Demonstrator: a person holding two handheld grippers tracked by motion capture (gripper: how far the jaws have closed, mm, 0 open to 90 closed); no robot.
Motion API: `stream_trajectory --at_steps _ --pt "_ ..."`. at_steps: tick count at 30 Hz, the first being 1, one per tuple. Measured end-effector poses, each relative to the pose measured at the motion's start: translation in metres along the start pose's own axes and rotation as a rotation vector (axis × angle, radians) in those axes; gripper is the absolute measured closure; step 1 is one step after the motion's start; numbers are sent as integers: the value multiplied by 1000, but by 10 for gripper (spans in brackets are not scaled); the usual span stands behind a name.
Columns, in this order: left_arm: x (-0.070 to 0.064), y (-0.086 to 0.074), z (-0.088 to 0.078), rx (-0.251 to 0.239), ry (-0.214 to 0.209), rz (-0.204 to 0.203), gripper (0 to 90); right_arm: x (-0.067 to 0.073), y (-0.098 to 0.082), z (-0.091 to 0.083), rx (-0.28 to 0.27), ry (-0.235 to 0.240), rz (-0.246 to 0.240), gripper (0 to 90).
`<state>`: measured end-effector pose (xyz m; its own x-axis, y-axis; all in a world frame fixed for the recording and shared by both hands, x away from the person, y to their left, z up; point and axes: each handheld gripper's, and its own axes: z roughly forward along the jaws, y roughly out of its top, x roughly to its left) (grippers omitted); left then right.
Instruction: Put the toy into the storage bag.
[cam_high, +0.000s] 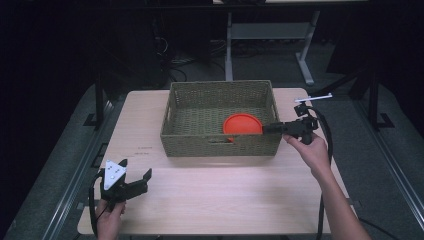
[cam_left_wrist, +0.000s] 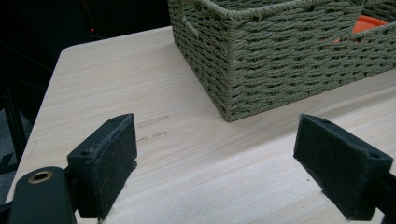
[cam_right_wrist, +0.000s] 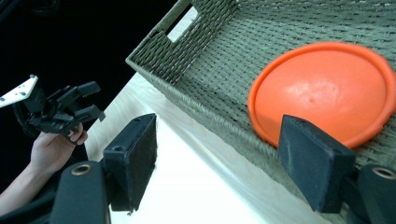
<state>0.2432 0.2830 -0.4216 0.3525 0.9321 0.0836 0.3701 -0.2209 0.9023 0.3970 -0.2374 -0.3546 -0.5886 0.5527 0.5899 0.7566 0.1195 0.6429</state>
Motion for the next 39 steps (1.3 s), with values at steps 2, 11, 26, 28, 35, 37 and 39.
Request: stream_trajectory --at_steps 2,11,26,28,35,37,39 --pt "0 0 0 1 -1 -1 128 0 -4 -2 -4 2 -8 282" --pt "-1 0 1 1 -2 -1 128 -2 -23 -10 -10 0 -7 272" --pt "-1 -1 1 -1 -5 -2 128 -11 -49 -21 -4 8 13 261" --pt "-1 -1 1 -4 -5 -2 128 -12 -52 -22 5 4 14 260" --pt "0 -1 1 0 -5 -1 128 -20 -65 -25 6 7 35 260" --pt "0 -1 1 1 -5 -3 128 -23 -69 -27 5 11 42 258" --pt "0 -1 1 2 -6 0 128 -26 -74 -28 5 9 47 258"
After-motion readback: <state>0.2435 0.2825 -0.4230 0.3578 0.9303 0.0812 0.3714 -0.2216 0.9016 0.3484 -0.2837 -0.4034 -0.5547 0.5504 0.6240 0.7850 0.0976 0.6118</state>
